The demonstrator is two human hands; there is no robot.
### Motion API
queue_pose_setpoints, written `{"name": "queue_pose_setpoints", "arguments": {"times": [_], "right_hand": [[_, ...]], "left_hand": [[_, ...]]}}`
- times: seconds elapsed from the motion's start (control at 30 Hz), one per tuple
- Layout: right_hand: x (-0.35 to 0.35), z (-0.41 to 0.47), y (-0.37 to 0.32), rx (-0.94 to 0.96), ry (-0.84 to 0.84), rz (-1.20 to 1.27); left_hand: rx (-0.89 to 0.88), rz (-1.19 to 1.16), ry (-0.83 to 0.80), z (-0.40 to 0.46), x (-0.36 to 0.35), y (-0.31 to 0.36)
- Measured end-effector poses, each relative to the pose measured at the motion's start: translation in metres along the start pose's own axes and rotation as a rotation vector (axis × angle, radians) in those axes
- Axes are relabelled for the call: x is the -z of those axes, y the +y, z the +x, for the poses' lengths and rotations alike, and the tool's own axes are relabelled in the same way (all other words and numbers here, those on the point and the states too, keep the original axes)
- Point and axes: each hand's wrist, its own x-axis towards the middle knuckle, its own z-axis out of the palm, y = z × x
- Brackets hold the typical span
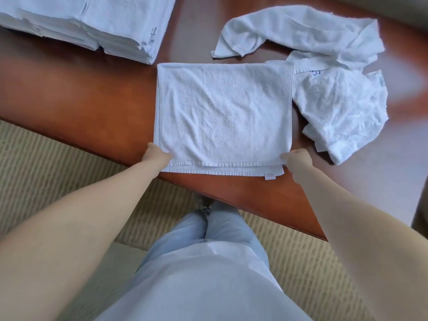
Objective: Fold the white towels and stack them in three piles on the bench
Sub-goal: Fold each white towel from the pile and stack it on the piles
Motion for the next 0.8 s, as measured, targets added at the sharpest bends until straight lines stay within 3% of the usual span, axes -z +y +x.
{"name": "queue_pose_setpoints", "arguments": {"times": [0.2,0.37,0.5,0.67,0.8], "right_hand": [[-0.001,0.001,0.014,0.107,0.014,0.121],[-0.005,-0.003,0.020,0.147,-0.006,0.204],[-0.005,-0.008,0.024,0.184,-0.013,0.182],[0.009,-0.035,0.014,0.255,0.020,0.277],[0.010,-0.064,0.021,0.297,0.072,0.359]], "left_hand": [[0.035,0.166,0.071,0.007,-0.011,0.006],[0.062,-0.002,0.122,0.005,-0.011,0.000],[-0.103,0.052,0.072,0.010,-0.008,-0.010],[-0.086,-0.441,0.019,-0.006,0.020,-0.014],[-0.172,-0.460,0.082,-0.019,0.038,-0.031]]}}
